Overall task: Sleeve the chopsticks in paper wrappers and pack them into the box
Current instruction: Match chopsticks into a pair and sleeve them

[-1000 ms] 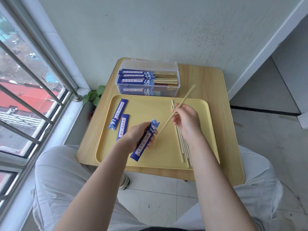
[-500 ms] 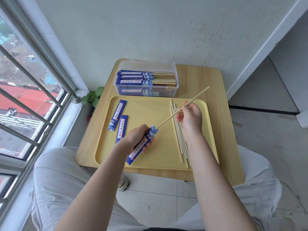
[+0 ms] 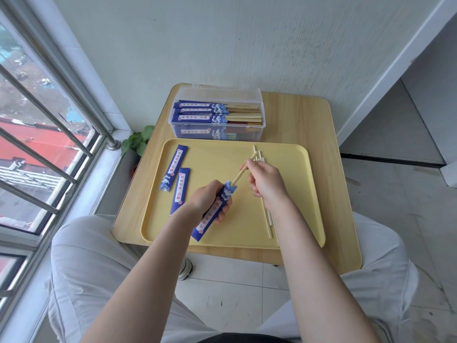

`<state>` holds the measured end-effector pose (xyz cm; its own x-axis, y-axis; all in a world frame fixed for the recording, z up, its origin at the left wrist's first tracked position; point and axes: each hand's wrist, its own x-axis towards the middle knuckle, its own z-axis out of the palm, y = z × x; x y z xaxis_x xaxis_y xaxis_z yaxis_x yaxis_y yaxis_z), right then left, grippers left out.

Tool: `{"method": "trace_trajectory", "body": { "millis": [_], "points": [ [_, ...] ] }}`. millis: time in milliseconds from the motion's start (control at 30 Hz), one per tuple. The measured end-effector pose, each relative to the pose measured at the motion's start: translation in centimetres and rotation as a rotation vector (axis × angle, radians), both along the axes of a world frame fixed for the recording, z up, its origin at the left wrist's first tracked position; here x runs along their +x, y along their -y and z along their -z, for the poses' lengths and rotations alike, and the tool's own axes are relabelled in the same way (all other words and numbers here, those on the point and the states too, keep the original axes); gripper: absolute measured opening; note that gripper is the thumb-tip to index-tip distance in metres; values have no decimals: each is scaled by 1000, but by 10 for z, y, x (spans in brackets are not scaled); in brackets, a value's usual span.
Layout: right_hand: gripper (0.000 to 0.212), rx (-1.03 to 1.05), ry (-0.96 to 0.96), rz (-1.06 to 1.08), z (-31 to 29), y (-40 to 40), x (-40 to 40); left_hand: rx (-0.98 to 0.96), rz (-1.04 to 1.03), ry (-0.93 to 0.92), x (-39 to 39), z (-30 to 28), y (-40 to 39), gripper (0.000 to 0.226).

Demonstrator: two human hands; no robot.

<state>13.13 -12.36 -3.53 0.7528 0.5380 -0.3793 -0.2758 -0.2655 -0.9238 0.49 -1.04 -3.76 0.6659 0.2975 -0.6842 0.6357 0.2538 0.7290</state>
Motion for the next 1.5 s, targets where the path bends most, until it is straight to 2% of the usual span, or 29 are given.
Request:
{"method": "trace_trajectory", "body": {
  "millis": [133, 200, 300, 367, 467, 567, 700, 867, 933, 1000, 1100, 1267, 1367, 1500],
  "points": [
    [26, -80, 20, -97, -4, 4, 1, -26, -50, 14, 1, 1, 3, 44],
    [25, -271, 187, -122, -3, 6, 4, -61, -124, 12, 1, 1, 3, 43],
    [20, -694, 562, -189, 6, 8, 4, -112, -189, 31, 2, 2, 3, 42],
    [20, -826, 648, -238, 10, 6, -2, -147, -200, 42, 2, 3, 3, 44],
    [29, -877, 674, -257, 12, 0, -13, -126, -179, 53, 1, 6, 3, 39],
    [40, -892, 674, -170, 12, -3, -16, -78, -161, 90, -2, 9, 5, 30],
    [28, -935, 618, -144, 11, 0, -15, -62, -152, 94, -5, 12, 3, 31],
    [25, -942, 590, -216, 7, 1, -16, -68, -149, 77, -4, 13, 4, 31],
    [23, -930, 583, -247, 5, 0, -17, -71, -156, 68, -4, 14, 4, 31],
    [11, -894, 571, -256, 5, 0, -17, -73, -165, 68, -5, 14, 3, 32],
    [31, -780, 476, -239, 10, 3, -16, -78, -185, 72, -6, 13, 3, 31],
    [8, -394, 154, -151, 5, 10, -13, -93, -237, 95, -8, 10, 2, 25],
    [5, -99, -78, -122, 0, 10, -11, -87, -275, 131, -8, 8, 3, 24],
    [3, 85, -191, -61, -3, 8, -11, -135, -210, 192, -7, 5, 4, 22]
  ]
}}
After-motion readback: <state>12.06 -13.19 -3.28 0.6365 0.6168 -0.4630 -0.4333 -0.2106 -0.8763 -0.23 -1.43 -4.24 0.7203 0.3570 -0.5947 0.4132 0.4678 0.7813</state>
